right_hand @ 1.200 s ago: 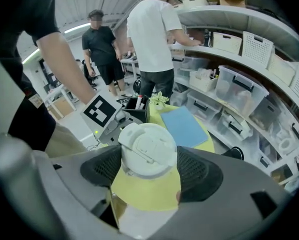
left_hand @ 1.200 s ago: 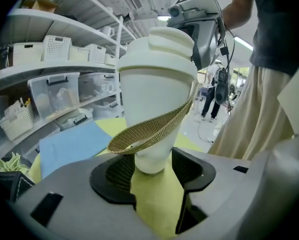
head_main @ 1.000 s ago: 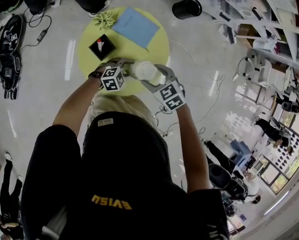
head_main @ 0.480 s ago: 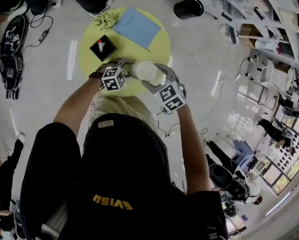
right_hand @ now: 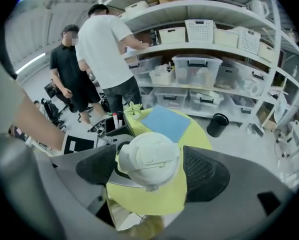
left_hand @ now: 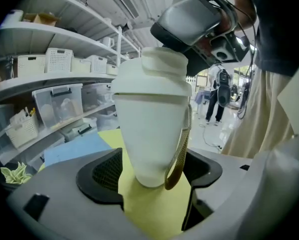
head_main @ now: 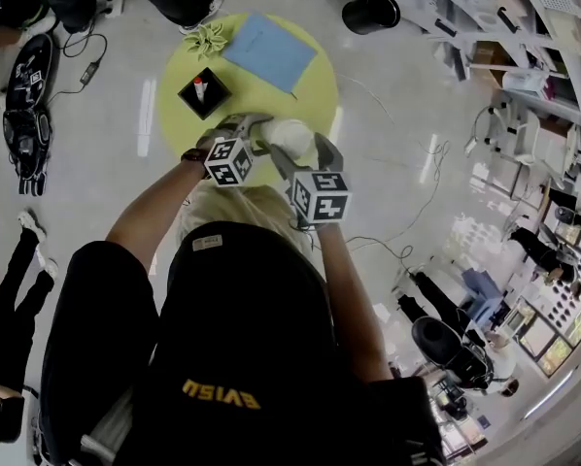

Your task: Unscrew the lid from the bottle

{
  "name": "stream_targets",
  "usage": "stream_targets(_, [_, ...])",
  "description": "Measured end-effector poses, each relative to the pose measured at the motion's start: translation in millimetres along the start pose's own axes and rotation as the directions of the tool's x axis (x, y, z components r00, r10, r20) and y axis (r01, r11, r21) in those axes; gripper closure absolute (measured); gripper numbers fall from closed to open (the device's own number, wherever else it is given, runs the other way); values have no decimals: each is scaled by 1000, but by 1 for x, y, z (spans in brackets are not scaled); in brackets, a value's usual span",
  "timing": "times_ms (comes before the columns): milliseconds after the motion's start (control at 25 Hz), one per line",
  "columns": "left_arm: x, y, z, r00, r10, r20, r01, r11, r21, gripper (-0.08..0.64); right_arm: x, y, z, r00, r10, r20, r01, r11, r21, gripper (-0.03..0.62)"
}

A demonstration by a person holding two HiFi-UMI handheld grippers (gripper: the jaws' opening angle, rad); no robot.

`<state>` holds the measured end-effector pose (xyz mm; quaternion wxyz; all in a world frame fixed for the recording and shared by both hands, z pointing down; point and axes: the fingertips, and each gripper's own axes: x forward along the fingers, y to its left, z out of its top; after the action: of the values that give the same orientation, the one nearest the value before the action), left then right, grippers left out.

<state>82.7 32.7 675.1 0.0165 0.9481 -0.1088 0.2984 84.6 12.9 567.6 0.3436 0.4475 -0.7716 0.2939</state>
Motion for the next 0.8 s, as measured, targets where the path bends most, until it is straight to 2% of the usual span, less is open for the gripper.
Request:
stream_targets(160, [5, 1, 8, 1000, 23, 16, -23, 999, -28, 192, 8, 0, -4, 996, -62, -59, 61, 998, -18, 174])
stream_targets(280, [8, 1, 9, 1000, 25, 18, -24, 999, -39, 190, 11, 0, -4, 996, -56, -75, 53, 998, -42, 178])
stream_targets(600, [6, 0, 5, 1000, -18, 6, 18, 1000, -8, 210, 10, 3, -7, 990, 32, -135, -56, 982, -181, 180])
stream_targets(800, [7, 0, 4, 1000, -22, 6, 22, 1000, -7, 209, 12, 5, -10, 976, 78, -204, -139, 942, -304, 181])
